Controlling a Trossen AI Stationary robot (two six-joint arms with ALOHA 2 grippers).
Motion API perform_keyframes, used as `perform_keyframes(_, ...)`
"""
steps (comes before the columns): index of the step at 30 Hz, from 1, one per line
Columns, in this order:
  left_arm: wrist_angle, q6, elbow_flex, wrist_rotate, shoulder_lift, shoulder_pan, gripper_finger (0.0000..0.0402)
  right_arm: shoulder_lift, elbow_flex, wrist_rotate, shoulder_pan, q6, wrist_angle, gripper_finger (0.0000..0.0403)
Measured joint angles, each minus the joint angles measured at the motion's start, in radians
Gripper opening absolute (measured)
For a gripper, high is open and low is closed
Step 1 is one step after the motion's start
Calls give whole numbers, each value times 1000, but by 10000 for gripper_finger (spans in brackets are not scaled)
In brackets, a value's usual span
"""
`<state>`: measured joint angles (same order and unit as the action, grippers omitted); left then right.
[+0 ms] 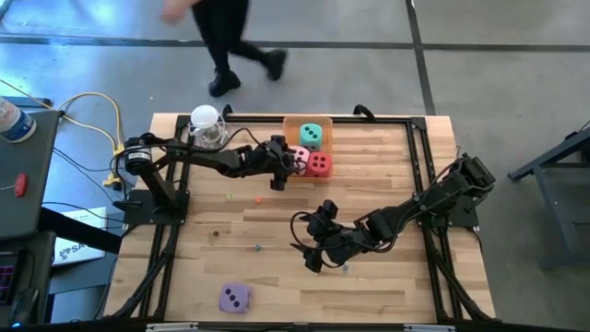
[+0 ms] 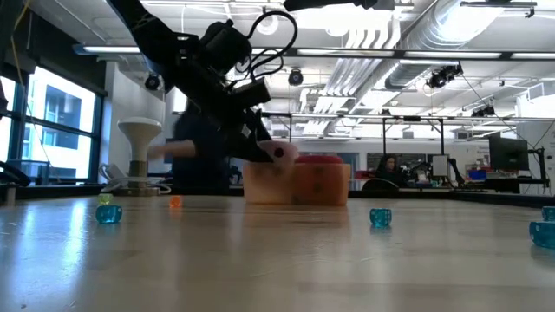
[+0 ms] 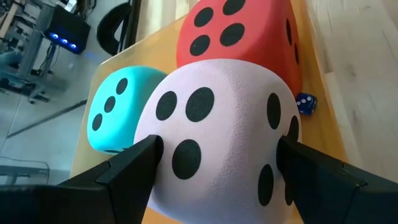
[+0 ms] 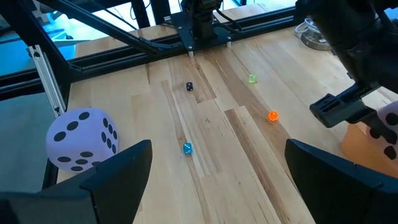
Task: Pick & Place Dice
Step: Put the light pink die into the orange bin
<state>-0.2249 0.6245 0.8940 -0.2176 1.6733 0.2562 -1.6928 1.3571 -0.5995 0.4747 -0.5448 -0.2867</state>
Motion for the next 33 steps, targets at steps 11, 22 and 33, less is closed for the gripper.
perform_keyframes(11, -16, 43, 0, -1, 0, 3, 303, 0, 0, 0, 0, 0, -2, 358)
perform_keyframes(22, -7, 67, 1, -42, 5, 1, 303, 0, 0, 0, 0, 0, -2, 358)
perform_keyframes(33, -26, -2, 1, 4, 5, 1, 303, 0, 0, -3, 0, 0, -3, 358)
